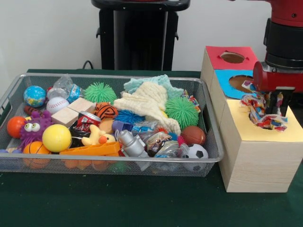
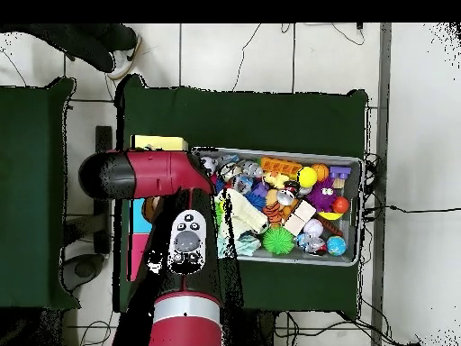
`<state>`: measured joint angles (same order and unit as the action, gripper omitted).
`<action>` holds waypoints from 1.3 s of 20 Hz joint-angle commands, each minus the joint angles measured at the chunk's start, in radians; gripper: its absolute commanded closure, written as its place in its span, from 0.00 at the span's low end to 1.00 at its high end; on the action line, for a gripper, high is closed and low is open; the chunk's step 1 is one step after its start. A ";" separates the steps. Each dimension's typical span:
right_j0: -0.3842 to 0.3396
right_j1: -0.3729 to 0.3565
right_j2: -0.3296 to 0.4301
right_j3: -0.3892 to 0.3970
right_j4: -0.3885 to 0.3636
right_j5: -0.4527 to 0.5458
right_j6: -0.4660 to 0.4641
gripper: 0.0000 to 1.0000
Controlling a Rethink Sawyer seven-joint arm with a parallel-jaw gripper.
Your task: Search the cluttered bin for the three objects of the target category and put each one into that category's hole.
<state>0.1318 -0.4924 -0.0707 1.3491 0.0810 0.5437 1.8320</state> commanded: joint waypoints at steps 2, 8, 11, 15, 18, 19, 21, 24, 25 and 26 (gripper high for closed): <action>-0.054 0.122 0.042 0.004 0.003 -0.109 0.162 1.00; -0.057 0.125 0.046 0.011 0.005 -0.120 0.162 1.00; -0.063 0.132 0.051 0.005 0.005 -0.128 0.156 1.00; -0.065 0.137 0.054 0.009 0.005 -0.137 0.158 1.00; -0.071 0.146 0.062 0.011 0.005 -0.149 0.155 1.00; -0.071 0.149 0.061 0.013 0.008 -0.151 0.159 1.00; -0.061 0.156 0.045 0.008 0.008 -0.143 0.171 1.00; -0.084 0.185 0.071 0.011 0.004 -0.175 0.151 1.00; -0.091 0.190 0.081 0.015 0.003 -0.193 0.148 1.00; -0.094 0.192 0.084 0.017 0.002 -0.197 0.144 1.00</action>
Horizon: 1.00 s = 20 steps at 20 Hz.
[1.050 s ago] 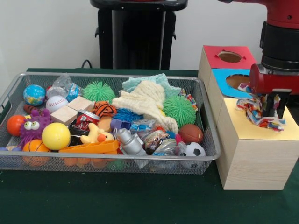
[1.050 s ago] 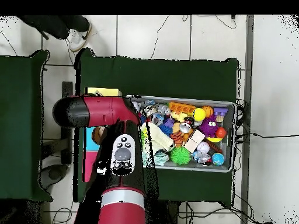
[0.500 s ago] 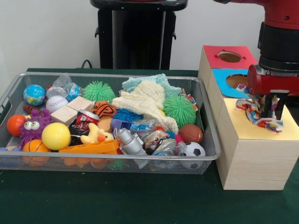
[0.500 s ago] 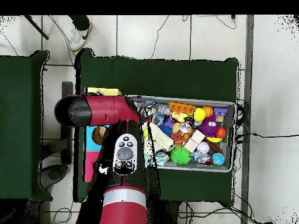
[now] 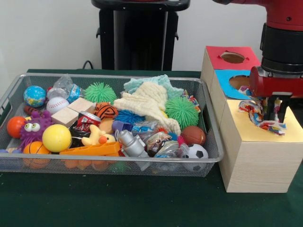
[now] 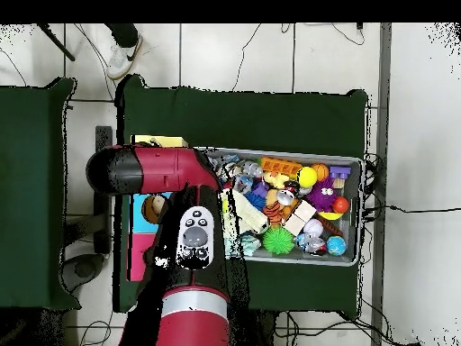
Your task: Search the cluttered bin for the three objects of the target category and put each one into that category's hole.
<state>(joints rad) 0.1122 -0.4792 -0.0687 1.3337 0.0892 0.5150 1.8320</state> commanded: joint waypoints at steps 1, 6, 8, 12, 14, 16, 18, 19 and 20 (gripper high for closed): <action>-0.078 0.180 0.087 0.033 -0.005 -0.165 0.141 1.00; -0.093 0.187 0.108 0.038 -0.002 -0.167 0.133 1.00; -0.089 0.191 0.102 0.035 -0.003 -0.164 0.140 1.00; -0.088 0.198 0.098 0.041 -0.009 -0.159 0.139 1.00; -0.095 0.198 0.106 0.049 -0.010 -0.165 0.134 1.00; -0.101 0.199 0.112 0.051 -0.010 -0.167 0.129 1.00; -0.107 0.202 0.121 0.056 -0.012 -0.175 0.125 1.00; -0.111 0.203 0.125 0.059 -0.012 -0.181 0.124 1.00; -0.113 0.205 0.128 0.060 -0.014 -0.185 0.124 1.00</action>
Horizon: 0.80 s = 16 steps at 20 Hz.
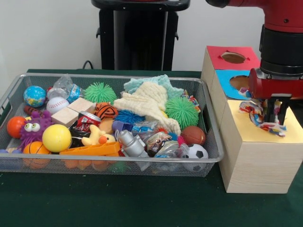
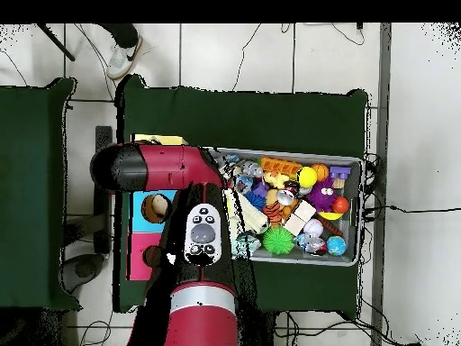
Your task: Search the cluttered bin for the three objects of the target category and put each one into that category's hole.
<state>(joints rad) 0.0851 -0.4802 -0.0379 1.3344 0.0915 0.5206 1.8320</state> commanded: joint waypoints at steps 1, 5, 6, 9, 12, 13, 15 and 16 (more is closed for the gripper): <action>-0.086 0.206 0.098 0.060 -0.018 -0.193 0.125 1.00; -0.084 0.206 0.094 0.056 -0.028 -0.200 0.128 1.00; -0.090 0.205 0.102 0.060 -0.034 -0.213 0.120 1.00; -0.093 0.205 0.105 0.056 -0.046 -0.218 0.111 0.00; -0.091 0.205 0.102 0.052 -0.051 -0.214 0.108 0.00; -0.092 0.205 0.103 0.053 -0.053 -0.216 0.108 0.00; -0.084 0.205 0.094 0.054 -0.053 -0.226 0.124 0.00; -0.081 0.206 0.090 0.048 -0.055 -0.223 0.122 0.00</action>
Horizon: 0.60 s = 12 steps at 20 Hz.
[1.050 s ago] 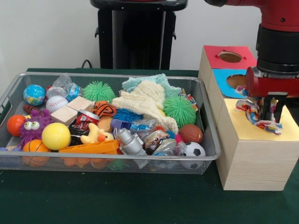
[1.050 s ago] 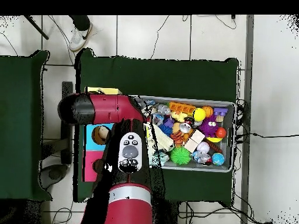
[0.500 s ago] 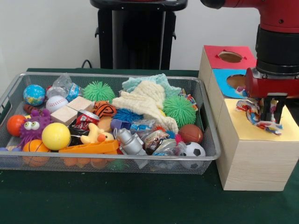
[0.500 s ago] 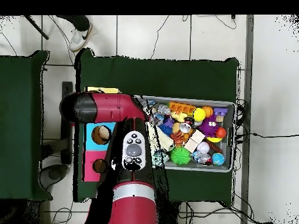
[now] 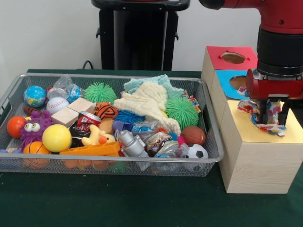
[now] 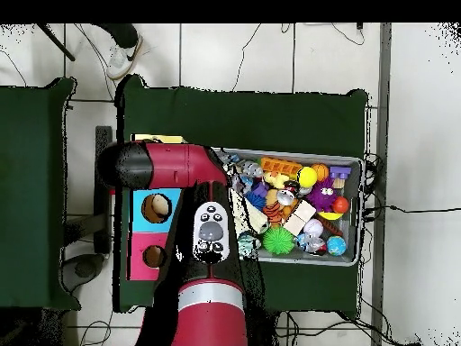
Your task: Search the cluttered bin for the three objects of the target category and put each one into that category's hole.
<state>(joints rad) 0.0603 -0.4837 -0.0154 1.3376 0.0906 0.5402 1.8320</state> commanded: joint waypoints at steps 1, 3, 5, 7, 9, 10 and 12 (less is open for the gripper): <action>-0.055 0.209 0.066 0.044 -0.052 -0.239 0.124 0.00; -0.058 0.208 0.071 0.047 -0.047 -0.236 0.125 0.00; -0.061 0.207 0.076 0.051 -0.047 -0.245 0.126 0.00; -0.059 0.199 0.073 0.057 -0.044 -0.242 0.132 0.00; -0.056 0.186 0.070 0.062 -0.039 -0.226 0.135 0.00; -0.053 0.176 0.066 0.063 -0.037 -0.207 0.134 0.00; -0.048 0.158 0.061 0.067 -0.032 -0.176 0.134 0.00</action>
<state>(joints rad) 0.0602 -0.4843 -0.0153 1.3379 0.0902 0.5415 1.8320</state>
